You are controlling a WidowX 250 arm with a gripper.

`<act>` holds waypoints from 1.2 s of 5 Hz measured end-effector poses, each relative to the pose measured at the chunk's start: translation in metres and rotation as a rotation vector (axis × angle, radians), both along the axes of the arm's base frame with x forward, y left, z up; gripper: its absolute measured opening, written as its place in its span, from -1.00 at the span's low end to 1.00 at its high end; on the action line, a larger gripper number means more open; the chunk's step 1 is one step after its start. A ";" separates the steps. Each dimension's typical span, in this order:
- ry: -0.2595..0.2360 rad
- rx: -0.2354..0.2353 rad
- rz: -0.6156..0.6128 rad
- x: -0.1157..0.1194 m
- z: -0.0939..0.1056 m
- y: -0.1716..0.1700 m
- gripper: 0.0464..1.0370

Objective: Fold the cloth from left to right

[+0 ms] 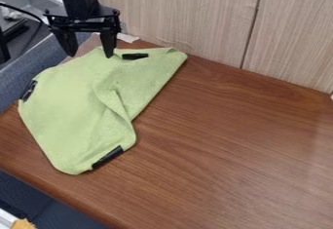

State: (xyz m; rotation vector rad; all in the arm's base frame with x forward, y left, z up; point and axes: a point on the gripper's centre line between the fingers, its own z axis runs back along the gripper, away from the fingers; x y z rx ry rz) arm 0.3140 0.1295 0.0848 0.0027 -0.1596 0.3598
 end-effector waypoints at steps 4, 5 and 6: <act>0.061 -0.001 0.205 -0.073 -0.028 0.027 0.93; 0.061 0.013 0.264 -0.086 -0.037 0.036 0.93; 0.071 0.026 0.314 -0.095 -0.050 0.053 0.93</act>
